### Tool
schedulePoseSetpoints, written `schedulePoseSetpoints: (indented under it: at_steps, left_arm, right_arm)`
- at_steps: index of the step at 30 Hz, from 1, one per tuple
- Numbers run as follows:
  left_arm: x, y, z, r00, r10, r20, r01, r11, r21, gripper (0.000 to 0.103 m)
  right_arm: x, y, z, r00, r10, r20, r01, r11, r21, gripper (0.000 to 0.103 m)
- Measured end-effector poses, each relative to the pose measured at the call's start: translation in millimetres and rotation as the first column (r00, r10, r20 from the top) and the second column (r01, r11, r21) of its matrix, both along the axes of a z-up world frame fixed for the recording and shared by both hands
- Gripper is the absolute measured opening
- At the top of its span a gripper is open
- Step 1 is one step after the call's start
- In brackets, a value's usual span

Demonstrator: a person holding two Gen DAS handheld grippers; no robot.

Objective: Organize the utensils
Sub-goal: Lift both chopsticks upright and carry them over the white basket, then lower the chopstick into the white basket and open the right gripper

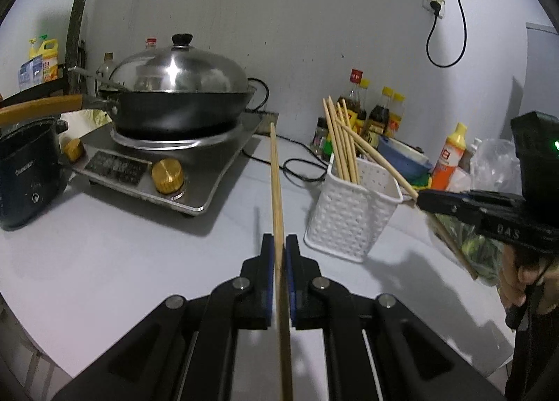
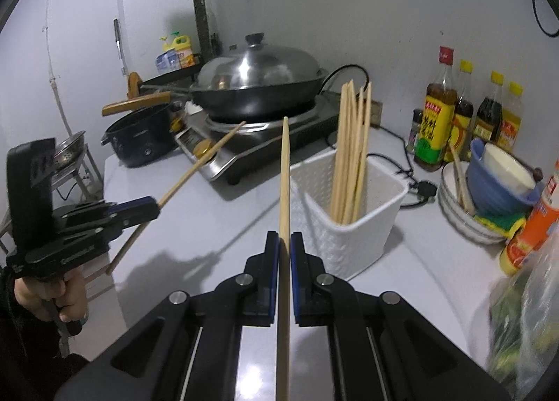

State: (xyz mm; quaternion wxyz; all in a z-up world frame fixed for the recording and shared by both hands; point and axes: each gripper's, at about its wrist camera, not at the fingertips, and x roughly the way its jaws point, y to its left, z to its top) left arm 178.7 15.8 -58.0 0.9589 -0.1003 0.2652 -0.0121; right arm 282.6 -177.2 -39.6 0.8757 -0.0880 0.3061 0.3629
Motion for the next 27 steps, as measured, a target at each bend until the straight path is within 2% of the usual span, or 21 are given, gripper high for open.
schedulePoseSetpoints:
  at_steps: [12, 20, 27]
  left_arm:
    - [14, 27, 18, 0.997, 0.013, 0.071, -0.013, 1.000, -0.006, 0.006]
    - [21, 45, 16, 0.997, 0.027, 0.079, -0.025, 0.999, -0.029, 0.006]
    - [29, 55, 12, 0.996, 0.036, 0.076, -0.033, 0.998, -0.046, 0.006]
  right_arm:
    - [66, 28, 35, 0.997, -0.045, 0.065, 0.043, 0.999, 0.023, 0.006]
    - [116, 46, 37, 0.995, -0.086, 0.060, 0.085, 0.996, 0.028, 0.006]
    - [143, 58, 30, 0.991, -0.126, 0.052, 0.124, 0.992, 0.039, 0.006]
